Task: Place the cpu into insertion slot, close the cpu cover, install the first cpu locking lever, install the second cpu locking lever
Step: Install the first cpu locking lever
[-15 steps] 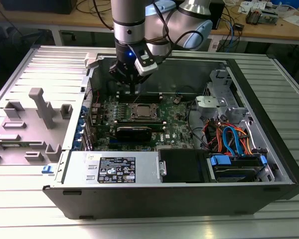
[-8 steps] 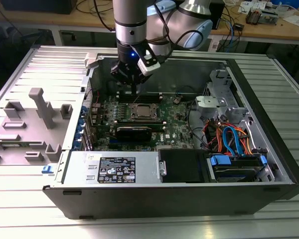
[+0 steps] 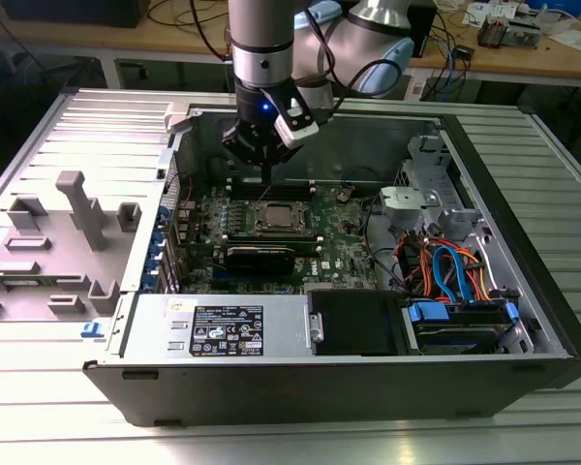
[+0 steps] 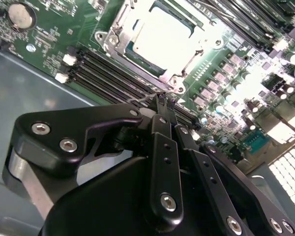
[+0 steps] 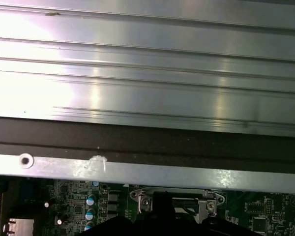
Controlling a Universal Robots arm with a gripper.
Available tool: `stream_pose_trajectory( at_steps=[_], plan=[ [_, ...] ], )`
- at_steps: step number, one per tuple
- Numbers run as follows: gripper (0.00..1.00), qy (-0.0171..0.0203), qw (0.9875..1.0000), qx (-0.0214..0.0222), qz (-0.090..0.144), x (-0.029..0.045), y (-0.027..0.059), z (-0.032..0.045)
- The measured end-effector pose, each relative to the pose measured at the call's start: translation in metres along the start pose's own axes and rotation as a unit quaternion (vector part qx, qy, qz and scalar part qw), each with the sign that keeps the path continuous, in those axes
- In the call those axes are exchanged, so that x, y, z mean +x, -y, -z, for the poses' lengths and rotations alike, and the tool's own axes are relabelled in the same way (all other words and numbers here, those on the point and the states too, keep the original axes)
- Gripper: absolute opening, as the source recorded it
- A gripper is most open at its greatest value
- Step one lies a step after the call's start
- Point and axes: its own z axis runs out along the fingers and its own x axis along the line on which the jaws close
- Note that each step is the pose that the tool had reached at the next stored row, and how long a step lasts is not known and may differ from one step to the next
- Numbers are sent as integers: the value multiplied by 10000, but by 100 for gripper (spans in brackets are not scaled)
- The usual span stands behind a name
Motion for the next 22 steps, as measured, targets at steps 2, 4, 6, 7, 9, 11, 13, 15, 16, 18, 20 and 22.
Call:
stream_pose_trajectory(
  at_steps=[2, 4, 6, 7, 9, 11, 13, 15, 16, 18, 20, 22],
  plan=[
    [11, 0, 10000, 1, -7, -33, 2, -3],
    [11, 0, 10000, 1, -13, -66, 5, -7],
    [11, 0, 10000, 1, -19, -100, 7, -12],
    [11, 0, 10000, 1, -22, -117, 8, -17],
    [11, 0, 10000, 1, -24, -133, 9, -24],
    [11, 0, 10000, 1, -25, -138, 9, -32],
    [11, 0, 10000, 2, -26, -141, 7, -39],
    [11, 1, 10000, 1, -25, -142, 3, -50],
    [11, 0, 10000, 0, -25, -142, 3, -54],
    [11, -1, 10000, 2, -26, -141, 3, -59],
    [11, 0, 10000, 2, -28, -141, 3, -62],
    [11, 0, 10000, 1, -29, -138, 2, -67]
  ],
)
